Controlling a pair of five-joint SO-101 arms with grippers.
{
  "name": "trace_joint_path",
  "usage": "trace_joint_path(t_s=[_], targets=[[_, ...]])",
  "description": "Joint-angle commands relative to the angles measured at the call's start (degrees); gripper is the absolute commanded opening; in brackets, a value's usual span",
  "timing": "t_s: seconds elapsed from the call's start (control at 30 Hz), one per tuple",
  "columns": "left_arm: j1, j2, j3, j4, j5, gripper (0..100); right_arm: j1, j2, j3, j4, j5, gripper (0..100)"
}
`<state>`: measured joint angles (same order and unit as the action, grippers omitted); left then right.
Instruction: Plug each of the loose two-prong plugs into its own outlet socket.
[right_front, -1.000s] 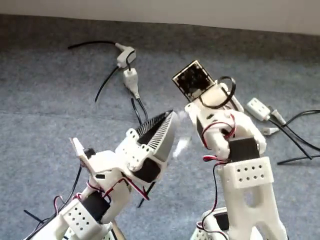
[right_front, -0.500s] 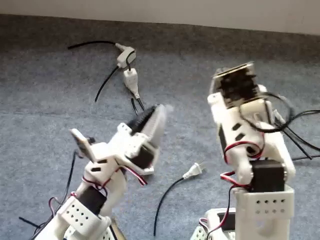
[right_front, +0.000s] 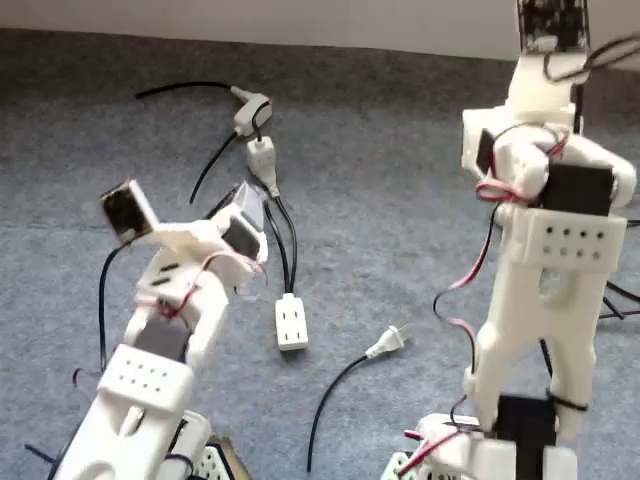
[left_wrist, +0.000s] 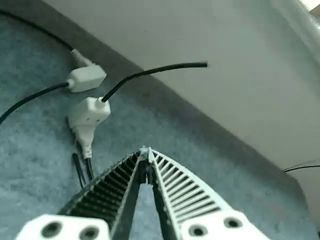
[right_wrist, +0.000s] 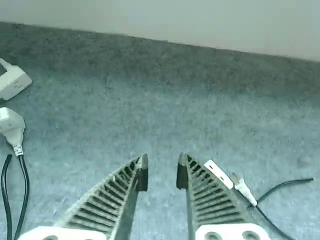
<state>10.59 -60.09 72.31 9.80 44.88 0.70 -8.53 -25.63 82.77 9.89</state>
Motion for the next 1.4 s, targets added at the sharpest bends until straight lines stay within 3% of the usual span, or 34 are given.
trace_joint_path(t_s=[0.0,0.1,0.23,0.33,0.47,0.57,0.7,0.97,1.17,1.37], targets=[[5.3,18.9,-19.3,19.7,0.4,1,0.4,6.8,-24.0,13.6,-0.6,11.1],[12.0,28.1,-31.5,35.9,0.3,1,2.3,11.8,-37.6,18.5,-1.5,11.2],[23.8,35.9,-44.4,52.2,0.2,1,8.0,13.5,-39.7,17.2,-3.4,11.2],[31.5,40.3,-48.6,56.9,-0.4,1,10.0,13.5,-39.7,16.2,-3.7,11.2],[37.2,44.4,-47.1,58.0,-7.8,1,10.2,13.6,-39.6,16.0,-3.7,11.2],[39.1,45.1,-44.3,60.6,-11.8,1,10.2,13.6,-39.6,16.0,-3.6,11.2],[38.1,45.1,-43.5,66.7,-11.9,1,10.2,13.6,-39.6,16.0,-3.5,11.2],[37.3,45.8,-43.1,61.5,-7.8,1,10.3,13.6,-39.6,16.0,-3.5,11.2],[37.0,49.4,-42.2,51.9,-26.8,13,10.4,13.6,-39.6,16.0,-3.4,11.2],[32.6,52.1,-42.5,48.9,-32.4,26,10.4,13.6,-39.7,16.0,-3.4,11.2]])
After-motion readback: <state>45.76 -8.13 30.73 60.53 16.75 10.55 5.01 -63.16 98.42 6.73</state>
